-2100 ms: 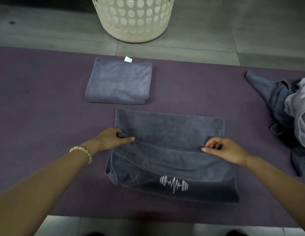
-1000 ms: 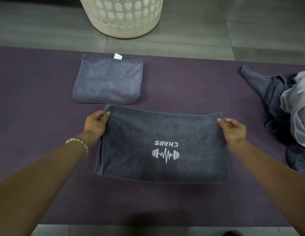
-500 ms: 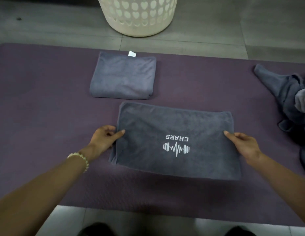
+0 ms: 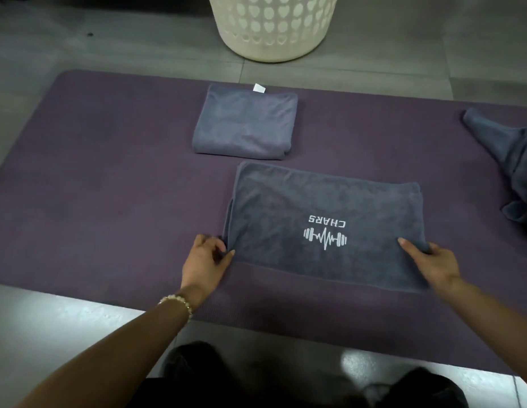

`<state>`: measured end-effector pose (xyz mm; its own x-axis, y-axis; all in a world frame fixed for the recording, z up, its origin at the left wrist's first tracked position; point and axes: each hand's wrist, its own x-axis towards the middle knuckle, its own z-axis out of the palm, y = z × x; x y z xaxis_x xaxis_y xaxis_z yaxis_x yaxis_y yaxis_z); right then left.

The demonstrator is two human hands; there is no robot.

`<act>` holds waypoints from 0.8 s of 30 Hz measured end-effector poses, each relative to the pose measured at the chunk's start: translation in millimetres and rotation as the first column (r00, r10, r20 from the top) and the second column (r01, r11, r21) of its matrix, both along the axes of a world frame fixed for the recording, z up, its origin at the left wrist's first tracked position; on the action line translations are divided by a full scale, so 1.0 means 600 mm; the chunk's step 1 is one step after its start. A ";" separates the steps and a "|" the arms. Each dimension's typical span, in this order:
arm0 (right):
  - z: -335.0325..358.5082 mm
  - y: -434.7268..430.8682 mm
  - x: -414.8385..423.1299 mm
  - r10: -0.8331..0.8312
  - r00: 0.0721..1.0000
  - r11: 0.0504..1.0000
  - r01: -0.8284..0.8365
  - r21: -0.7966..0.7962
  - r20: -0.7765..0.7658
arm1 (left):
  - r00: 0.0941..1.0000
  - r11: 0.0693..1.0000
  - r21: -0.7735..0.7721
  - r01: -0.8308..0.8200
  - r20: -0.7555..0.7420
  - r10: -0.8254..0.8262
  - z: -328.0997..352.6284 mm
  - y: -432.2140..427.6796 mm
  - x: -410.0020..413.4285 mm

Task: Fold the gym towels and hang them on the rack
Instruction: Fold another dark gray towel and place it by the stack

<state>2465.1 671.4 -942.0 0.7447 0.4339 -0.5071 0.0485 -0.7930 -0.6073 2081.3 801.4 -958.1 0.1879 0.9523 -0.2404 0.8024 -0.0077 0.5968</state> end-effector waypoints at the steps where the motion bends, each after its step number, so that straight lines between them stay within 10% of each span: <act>1: -0.002 -0.001 -0.005 -0.004 1.000 1.000 0.004 0.004 0.019 | 1.000 1.000 -0.008 -0.011 -0.006 0.010 -0.003 -0.002 0.001; 6: -0.008 -0.007 -0.025 -0.033 0.994 0.998 0.027 0.062 0.101 | 0.838 0.899 -0.359 -0.249 0.386 0.386 0.007 0.016 -0.008; 11: -0.021 -0.008 -0.034 -0.052 0.980 0.995 0.035 0.089 0.192 | 0.691 0.743 -0.667 -0.048 0.515 0.507 0.037 0.045 -0.011; 16: -0.029 -0.010 -0.030 -0.048 0.969 0.996 0.027 0.091 0.242 | 0.652 0.686 -0.727 -0.011 0.515 0.556 0.041 0.059 -0.012; 21: -0.025 -0.007 -0.046 -0.034 0.956 0.998 0.016 0.066 0.290 | 0.787 0.824 -0.566 -0.033 0.493 0.370 0.044 0.062 -0.002; 24: -0.023 0.013 -0.082 0.162 0.811 0.953 -0.276 0.124 0.563 | 0.766 0.854 -0.513 -0.089 0.513 0.388 0.045 0.069 0.017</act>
<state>2416.0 679.1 -955.7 0.7456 0.6638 0.0587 0.5720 -0.5924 -0.5673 2091.4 842.7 -931.0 0.2126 0.8024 -0.5576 0.2350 0.5119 0.8263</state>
